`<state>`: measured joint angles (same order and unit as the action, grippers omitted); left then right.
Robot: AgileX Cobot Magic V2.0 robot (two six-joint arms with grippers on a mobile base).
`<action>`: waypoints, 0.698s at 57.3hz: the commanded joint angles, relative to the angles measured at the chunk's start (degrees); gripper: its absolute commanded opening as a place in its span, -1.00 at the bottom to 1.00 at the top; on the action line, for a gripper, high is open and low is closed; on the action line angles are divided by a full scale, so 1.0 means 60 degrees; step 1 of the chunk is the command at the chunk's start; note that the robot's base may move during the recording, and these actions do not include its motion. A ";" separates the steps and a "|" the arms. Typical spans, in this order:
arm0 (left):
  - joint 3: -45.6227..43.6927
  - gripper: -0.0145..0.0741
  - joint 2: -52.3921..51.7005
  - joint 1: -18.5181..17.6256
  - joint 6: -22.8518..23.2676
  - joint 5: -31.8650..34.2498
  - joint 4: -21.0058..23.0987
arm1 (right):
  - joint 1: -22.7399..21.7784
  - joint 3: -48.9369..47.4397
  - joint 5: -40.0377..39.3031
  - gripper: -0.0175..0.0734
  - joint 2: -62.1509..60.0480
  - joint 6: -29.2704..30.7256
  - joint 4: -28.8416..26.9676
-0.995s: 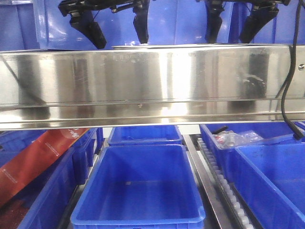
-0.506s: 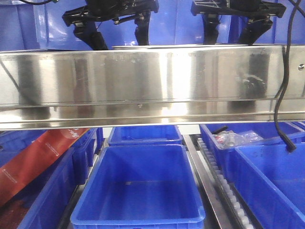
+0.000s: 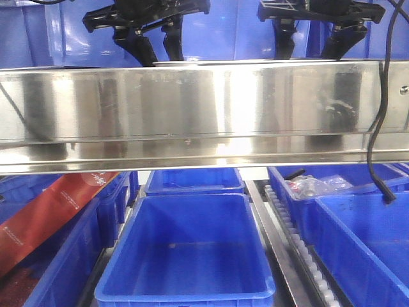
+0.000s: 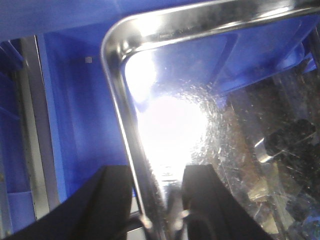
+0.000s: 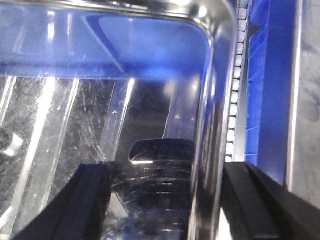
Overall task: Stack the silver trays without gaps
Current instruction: 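Lift the silver tray up and out with both grippers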
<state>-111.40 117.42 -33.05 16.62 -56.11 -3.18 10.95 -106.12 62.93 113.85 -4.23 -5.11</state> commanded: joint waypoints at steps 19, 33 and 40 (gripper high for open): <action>-0.0084 -0.14 0.0263 0.0008 0.0088 -0.0108 0.0100 | 0.0017 -0.0060 -0.0165 0.11 -0.0036 0.0058 0.0000; -0.0084 -0.59 0.0263 0.0008 0.0088 -0.0236 0.0080 | 0.0017 -0.0060 -0.0083 -0.60 -0.0036 0.0058 0.0000; -0.0084 -0.69 0.0263 0.0008 0.0088 -0.0417 0.0038 | 0.0017 -0.0060 -0.0025 -0.80 -0.0036 0.0058 0.0000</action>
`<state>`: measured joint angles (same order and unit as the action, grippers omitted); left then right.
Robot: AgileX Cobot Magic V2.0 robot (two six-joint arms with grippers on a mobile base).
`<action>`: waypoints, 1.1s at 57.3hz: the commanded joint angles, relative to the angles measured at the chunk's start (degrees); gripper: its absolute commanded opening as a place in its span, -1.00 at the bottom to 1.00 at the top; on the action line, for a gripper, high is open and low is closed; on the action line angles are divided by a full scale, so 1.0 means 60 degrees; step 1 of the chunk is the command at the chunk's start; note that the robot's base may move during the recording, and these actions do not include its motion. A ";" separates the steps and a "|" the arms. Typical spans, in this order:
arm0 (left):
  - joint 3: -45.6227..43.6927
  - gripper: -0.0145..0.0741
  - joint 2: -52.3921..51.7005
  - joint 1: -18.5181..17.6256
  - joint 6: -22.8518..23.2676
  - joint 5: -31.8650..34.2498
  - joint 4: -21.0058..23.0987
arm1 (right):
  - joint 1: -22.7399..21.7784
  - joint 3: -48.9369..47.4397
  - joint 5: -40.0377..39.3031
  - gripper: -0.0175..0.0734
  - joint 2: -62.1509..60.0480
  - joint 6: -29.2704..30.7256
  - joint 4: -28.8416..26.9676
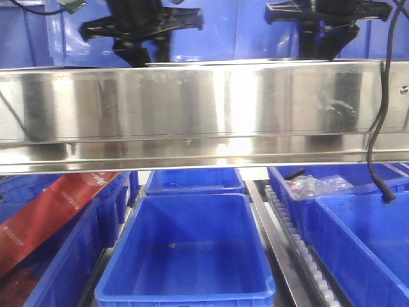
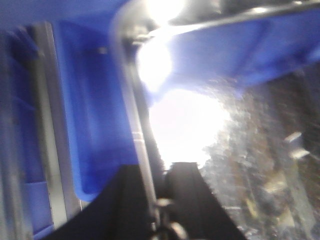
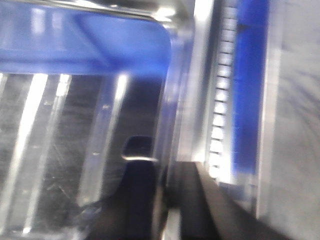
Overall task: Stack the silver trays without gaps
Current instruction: 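Lift the silver tray up and out with both grippers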
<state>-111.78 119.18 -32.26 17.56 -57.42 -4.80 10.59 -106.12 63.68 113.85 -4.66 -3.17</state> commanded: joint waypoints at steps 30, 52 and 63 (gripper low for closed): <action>-0.1257 -0.71 -0.0234 -0.0124 -0.0069 -0.1636 -0.0155 | 0.0077 -0.0081 0.0174 -0.79 -0.0594 0.0130 -0.0323; -0.2731 -0.71 -0.0576 -0.0124 -0.0120 -0.2090 -0.0155 | 0.0077 -0.0088 0.0335 -0.79 -0.1749 0.0130 -0.0323; -0.3236 -0.71 -0.0957 -0.0124 -0.0120 -0.2090 -0.0155 | 0.0077 -0.0114 -0.0345 -0.79 -0.2412 0.0130 -0.0323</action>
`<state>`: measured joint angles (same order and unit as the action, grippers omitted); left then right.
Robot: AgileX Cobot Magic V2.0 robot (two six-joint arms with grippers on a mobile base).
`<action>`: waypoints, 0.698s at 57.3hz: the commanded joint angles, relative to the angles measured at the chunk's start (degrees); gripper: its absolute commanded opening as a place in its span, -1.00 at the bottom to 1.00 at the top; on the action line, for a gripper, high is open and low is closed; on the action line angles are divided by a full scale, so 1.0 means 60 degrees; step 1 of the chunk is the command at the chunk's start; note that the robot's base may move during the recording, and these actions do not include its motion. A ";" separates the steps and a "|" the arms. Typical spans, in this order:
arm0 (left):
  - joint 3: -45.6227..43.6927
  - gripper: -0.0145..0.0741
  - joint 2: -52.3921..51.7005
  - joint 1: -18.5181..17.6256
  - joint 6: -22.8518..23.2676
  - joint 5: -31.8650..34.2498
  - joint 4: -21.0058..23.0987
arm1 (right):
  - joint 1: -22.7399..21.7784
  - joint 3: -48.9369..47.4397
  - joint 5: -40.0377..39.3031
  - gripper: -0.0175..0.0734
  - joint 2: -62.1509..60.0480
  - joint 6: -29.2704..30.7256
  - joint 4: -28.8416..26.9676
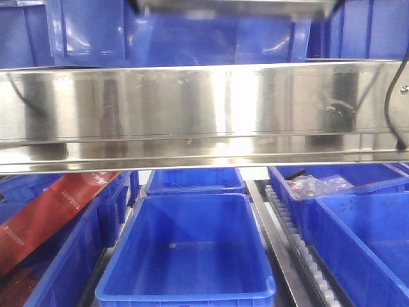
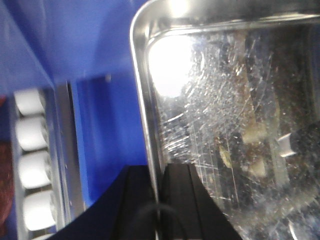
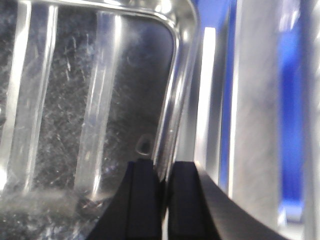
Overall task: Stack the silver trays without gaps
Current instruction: 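Lift the silver tray up and out with both grippers, then hold the tray in both grippers while driving away from the shelf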
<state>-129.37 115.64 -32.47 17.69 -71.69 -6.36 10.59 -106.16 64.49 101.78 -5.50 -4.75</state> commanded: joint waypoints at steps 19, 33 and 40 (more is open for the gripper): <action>-0.1280 -0.71 -0.0566 -0.0089 -0.0142 0.0288 -0.0189 | 0.0077 -0.1000 -0.1087 -0.79 -0.0635 0.0270 -0.0060; -0.1519 -0.71 -0.0566 -0.0089 -0.0142 0.0889 -0.1121 | 0.0077 -0.1331 -0.2490 -0.79 -0.0635 0.0270 -0.0060; -0.1519 -0.71 -0.0566 -0.0089 -0.0142 0.1016 -0.1250 | 0.0077 -0.1331 -0.2756 -0.79 -0.0635 0.0270 -0.0060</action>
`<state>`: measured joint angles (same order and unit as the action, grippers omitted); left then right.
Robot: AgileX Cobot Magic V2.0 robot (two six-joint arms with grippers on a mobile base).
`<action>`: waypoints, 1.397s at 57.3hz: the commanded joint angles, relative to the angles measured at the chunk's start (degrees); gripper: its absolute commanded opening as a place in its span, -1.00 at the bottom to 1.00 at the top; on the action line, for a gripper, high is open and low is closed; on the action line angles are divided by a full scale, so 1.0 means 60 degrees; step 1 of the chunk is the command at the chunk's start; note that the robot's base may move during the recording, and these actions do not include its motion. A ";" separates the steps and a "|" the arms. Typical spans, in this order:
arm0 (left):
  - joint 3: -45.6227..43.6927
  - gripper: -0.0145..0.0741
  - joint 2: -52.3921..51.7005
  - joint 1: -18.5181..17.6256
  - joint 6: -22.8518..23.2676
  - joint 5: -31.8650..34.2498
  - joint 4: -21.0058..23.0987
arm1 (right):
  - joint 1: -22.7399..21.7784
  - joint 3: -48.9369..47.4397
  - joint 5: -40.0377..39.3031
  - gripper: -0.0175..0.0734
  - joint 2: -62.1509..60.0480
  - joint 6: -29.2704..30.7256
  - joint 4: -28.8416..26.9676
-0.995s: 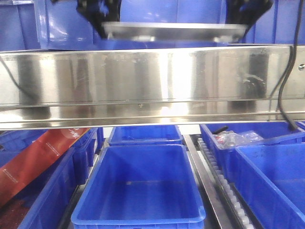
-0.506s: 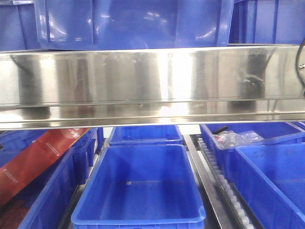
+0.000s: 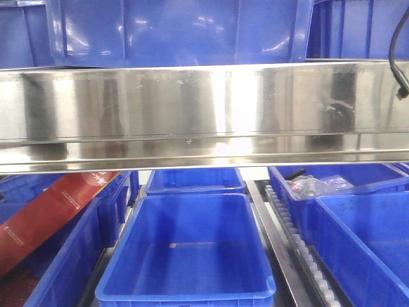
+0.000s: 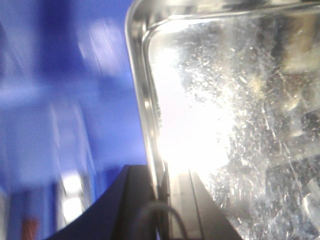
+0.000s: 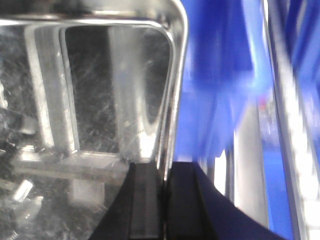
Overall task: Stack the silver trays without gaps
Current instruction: 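Hold the tray in both grippers while driving away from the shelf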
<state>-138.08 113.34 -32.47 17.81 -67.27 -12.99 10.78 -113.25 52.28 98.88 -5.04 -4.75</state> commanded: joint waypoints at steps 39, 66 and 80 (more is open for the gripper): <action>-0.0068 -0.71 -0.0182 -0.0089 -0.0161 0.1143 -0.0145 | 0.0046 -0.0150 -0.1145 -0.79 -0.0152 0.0193 -0.0060; -0.0068 -0.71 -0.0182 -0.0089 -0.0161 0.1143 -0.0145 | 0.0046 -0.0150 -0.1145 -0.79 -0.0152 0.0193 -0.0060; -0.0068 -0.71 -0.0182 -0.0089 -0.0161 0.1143 -0.0145 | 0.0046 -0.0150 -0.1145 -0.79 -0.0152 0.0193 -0.0060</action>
<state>-138.08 113.34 -32.47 17.81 -62.51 -14.46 10.78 -113.25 48.73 98.88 -4.89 -4.32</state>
